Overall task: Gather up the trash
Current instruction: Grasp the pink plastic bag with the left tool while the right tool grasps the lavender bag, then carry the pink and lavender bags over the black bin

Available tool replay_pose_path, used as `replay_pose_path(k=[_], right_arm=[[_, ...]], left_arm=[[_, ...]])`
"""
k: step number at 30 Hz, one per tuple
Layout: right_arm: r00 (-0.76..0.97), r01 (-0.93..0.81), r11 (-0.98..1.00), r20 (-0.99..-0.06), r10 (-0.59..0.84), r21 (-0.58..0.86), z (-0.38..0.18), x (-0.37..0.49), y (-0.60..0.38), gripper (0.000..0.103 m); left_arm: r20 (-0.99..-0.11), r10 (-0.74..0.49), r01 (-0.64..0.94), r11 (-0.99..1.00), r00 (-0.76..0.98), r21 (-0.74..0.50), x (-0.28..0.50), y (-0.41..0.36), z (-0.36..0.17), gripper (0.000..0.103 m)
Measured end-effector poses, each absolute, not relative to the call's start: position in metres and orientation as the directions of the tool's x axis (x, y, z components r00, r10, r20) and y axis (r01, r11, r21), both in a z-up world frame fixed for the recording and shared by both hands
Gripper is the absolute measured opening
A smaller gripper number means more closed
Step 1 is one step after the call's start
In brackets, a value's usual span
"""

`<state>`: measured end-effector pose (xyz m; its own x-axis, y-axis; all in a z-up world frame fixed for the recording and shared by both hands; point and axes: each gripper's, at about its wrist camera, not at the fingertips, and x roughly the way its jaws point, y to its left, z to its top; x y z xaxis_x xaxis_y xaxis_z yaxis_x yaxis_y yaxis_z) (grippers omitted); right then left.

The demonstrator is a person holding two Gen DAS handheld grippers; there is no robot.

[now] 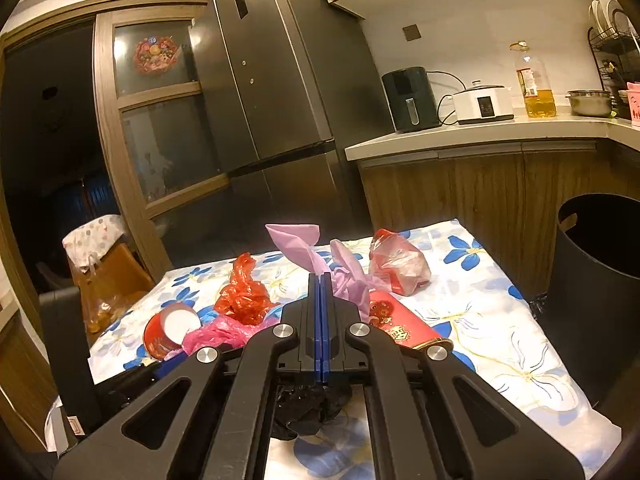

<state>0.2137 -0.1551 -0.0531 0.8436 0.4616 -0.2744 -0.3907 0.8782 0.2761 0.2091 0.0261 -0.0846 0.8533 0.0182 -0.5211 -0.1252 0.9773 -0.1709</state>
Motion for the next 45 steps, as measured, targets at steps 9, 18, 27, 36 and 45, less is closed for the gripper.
replay_pose_path(k=[9, 18, 27, 36, 45], right_arm=[[0.854, -0.39, 0.872, -0.237, 0.463, 0.296, -0.039, 0.207, -0.165, 0.001], [0.865, -0.415, 0.862, -0.169, 0.473, 0.29, -0.014, 0.189, -0.168, 0.001], [0.888, -0.399, 0.876, -0.126, 0.443, 0.272, 0.001, 0.174, -0.183, 0.001], [0.911, -0.351, 0.891, -0.114, 0.396, 0.287, 0.004, 0.167, -0.219, 0.001], [0.952, -0.251, 0.926, -0.101, 0.289, 0.284, 0.004, 0.162, -0.269, 0.001]], left_arm=[[-0.441, 0.033, -0.141, 0.967, 0.897, -0.213, 0.176, 0.04, -0.052, 0.015], [-0.409, 0.034, -0.128, 0.97, 0.912, -0.205, 0.154, 0.037, -0.037, 0.015], [-0.376, 0.03, -0.105, 0.978, 0.926, -0.182, 0.145, 0.027, -0.021, 0.015], [-0.339, -0.007, -0.047, 0.988, 0.941, -0.15, 0.147, -0.008, 0.002, 0.015], [-0.322, -0.114, 0.078, 0.989, 0.94, -0.122, 0.17, -0.074, 0.012, 0.015]])
